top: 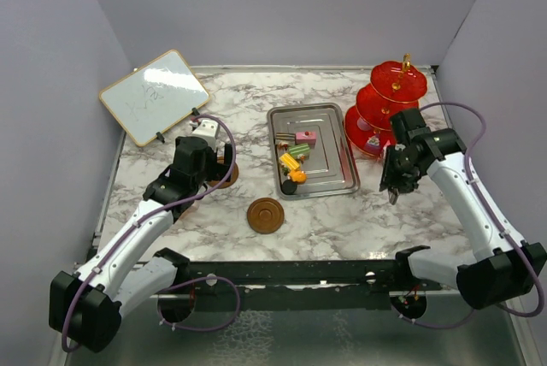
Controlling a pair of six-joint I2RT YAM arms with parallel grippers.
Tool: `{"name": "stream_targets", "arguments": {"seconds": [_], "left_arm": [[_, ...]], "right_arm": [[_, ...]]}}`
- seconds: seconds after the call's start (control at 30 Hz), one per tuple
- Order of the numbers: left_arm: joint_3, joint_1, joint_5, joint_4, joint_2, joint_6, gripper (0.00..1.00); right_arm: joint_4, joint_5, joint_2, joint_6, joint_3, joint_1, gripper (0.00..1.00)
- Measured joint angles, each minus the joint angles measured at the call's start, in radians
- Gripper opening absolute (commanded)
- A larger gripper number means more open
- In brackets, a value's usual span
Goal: Serve the afternoon tea
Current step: Place the desert on the desert table.
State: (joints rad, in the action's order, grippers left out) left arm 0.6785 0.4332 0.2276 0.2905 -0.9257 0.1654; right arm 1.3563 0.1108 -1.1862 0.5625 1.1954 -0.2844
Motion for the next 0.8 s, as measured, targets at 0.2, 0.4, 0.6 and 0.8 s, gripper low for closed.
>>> {"name": "stream_targets", "arguments": {"seconds": [0.2, 0.4, 0.6, 0.8], "left_arm": [[0.0, 0.0, 0.001, 0.004, 0.0, 0.0, 0.99], [0.0, 0.0, 0.007, 0.003, 0.001, 0.0, 0.99], [0.0, 0.0, 0.007, 0.003, 0.008, 0.0, 0.99], [0.0, 0.0, 0.006, 0.003, 0.015, 0.0, 0.99]], "right_arm": [[-0.038, -0.013, 0.001, -0.042, -0.019, 0.083, 0.25], [-0.092, -0.023, -0.005, -0.107, -0.019, 0.183, 0.26], [-0.165, -0.043, -0.035, -0.149, -0.042, 0.208, 0.27], [-0.235, -0.061, -0.076, -0.173, -0.08, 0.225, 0.27]]}}
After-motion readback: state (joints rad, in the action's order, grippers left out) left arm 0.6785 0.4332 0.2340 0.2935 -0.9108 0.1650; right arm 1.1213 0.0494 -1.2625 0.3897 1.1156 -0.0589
